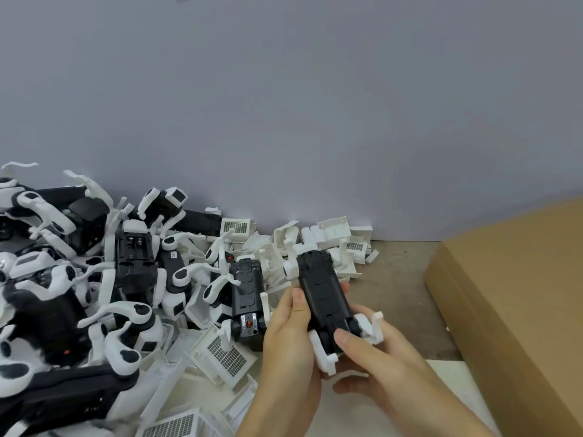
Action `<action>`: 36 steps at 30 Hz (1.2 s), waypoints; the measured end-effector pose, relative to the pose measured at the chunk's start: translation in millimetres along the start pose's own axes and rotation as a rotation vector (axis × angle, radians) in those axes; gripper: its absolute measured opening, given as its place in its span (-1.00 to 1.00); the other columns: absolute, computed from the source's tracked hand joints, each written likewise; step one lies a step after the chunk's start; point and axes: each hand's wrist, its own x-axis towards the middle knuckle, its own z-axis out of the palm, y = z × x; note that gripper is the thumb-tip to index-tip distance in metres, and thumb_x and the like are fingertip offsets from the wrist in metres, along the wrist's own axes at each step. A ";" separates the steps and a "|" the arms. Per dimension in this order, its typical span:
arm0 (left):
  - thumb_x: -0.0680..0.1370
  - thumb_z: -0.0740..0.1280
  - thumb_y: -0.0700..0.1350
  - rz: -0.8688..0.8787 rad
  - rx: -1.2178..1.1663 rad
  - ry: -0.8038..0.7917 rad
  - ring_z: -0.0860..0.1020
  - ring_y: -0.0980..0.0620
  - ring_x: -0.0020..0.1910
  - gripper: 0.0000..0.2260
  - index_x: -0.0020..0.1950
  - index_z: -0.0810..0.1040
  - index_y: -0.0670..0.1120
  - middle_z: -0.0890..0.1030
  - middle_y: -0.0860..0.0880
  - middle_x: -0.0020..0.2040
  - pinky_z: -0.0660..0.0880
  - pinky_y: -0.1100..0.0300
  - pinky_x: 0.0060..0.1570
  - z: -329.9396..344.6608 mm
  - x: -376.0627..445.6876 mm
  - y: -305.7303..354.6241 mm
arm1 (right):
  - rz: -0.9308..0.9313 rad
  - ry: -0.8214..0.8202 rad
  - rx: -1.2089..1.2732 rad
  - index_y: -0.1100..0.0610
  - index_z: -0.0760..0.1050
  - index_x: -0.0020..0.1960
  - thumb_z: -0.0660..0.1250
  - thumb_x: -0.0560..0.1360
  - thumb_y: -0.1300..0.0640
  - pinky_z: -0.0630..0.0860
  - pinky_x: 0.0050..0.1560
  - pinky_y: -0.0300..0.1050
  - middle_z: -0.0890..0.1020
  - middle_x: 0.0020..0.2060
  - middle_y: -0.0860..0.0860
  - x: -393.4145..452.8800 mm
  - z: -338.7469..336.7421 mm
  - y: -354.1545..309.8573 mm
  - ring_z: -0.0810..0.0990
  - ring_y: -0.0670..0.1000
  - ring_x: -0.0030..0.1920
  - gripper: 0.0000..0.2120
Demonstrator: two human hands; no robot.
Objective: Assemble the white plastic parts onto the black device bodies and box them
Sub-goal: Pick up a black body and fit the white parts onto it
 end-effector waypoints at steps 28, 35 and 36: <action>0.70 0.10 -0.06 0.125 0.055 0.001 0.55 -0.44 0.17 -0.74 0.12 0.58 -0.06 0.65 -0.32 0.10 0.47 -0.06 -0.04 1.0 4.5 -2.1 | -0.081 0.075 -0.071 -0.16 0.63 -0.10 0.26 0.35 0.03 0.48 -0.29 -0.17 0.56 -0.36 0.01 10.7 9.8 6.4 0.48 -0.05 -0.39 -0.78; 0.71 0.12 -0.08 0.148 0.054 0.026 0.60 -0.36 0.15 -0.70 0.04 0.66 0.05 0.68 -0.26 0.06 0.46 -0.37 0.25 0.3 7.2 -5.2 | -0.054 0.055 0.040 -0.09 0.68 -0.09 0.33 0.33 0.06 0.53 -0.32 -0.14 0.70 -0.19 0.07 11.8 9.4 7.5 0.61 -0.03 -0.29 -0.78; 0.71 0.12 -0.09 0.151 0.057 0.029 0.60 -0.36 0.15 -0.70 0.04 0.66 0.04 0.69 -0.25 0.05 0.46 -0.37 0.25 0.0 8.0 -6.0 | -0.058 0.050 0.053 -0.08 0.69 -0.09 0.32 0.32 0.09 0.53 -0.32 -0.14 0.70 -0.20 0.07 11.8 9.5 7.4 0.62 -0.03 -0.29 -0.77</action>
